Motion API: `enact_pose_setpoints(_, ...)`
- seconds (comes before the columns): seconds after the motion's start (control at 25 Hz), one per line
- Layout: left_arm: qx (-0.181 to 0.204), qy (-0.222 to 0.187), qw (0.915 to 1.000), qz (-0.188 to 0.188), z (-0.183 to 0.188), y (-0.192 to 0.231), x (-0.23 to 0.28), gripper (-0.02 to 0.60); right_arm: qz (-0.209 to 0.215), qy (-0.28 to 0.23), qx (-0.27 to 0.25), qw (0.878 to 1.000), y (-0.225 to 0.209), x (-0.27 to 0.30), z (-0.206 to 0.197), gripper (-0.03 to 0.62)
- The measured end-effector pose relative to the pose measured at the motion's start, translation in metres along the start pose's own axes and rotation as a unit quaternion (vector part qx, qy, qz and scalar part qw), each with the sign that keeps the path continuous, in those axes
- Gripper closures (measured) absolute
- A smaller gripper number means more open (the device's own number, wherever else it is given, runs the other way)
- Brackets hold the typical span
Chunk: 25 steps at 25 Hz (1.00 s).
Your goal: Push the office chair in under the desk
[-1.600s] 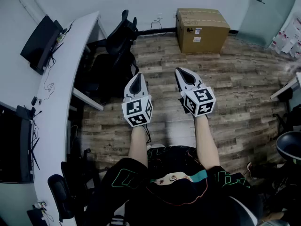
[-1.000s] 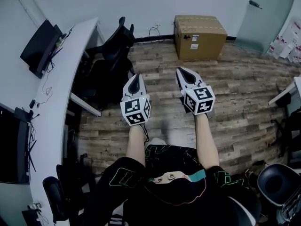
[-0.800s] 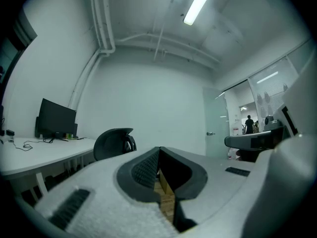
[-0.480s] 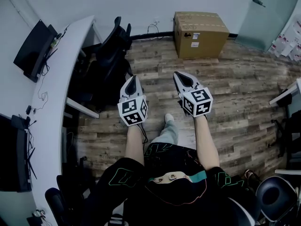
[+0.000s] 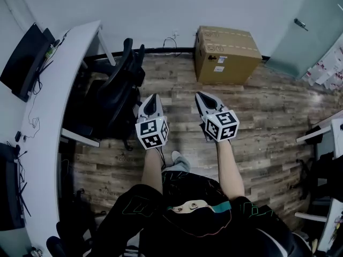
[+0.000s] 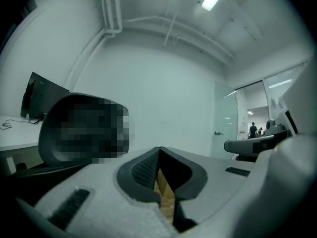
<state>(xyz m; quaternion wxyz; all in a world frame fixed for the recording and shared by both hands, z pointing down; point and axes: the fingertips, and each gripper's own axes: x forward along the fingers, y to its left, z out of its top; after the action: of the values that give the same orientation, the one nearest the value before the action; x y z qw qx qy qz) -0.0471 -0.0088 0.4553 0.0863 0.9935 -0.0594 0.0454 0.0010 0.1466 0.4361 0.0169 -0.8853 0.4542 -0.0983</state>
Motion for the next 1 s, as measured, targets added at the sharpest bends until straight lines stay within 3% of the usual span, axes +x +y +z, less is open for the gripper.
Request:
enact_pose_setpoints(0.24, -0.023, 0.009, 0.9993, 0.028, -0.004, 0.031, 0.081, 0.572, 0.016, 0.015, -0.006, 1.0, -0.051, 0.081, 0.015, 0.588)
enact_pose_setpoints(0.64, -0.007, 0.022, 0.9986, 0.048, 0.001, 0.048, 0.151, 0.572, 0.042, 0.002, 0.011, 0.999, -0.095, 0.167, 0.036, 0.588)
enact_pose_setpoints(1.0, -0.005, 0.006, 0.9942, 0.107, 0.014, 0.073, 0.175, 0.572, 0.145, 0.01, -0.007, 0.989, -0.078, 0.247, 0.051, 0.588)
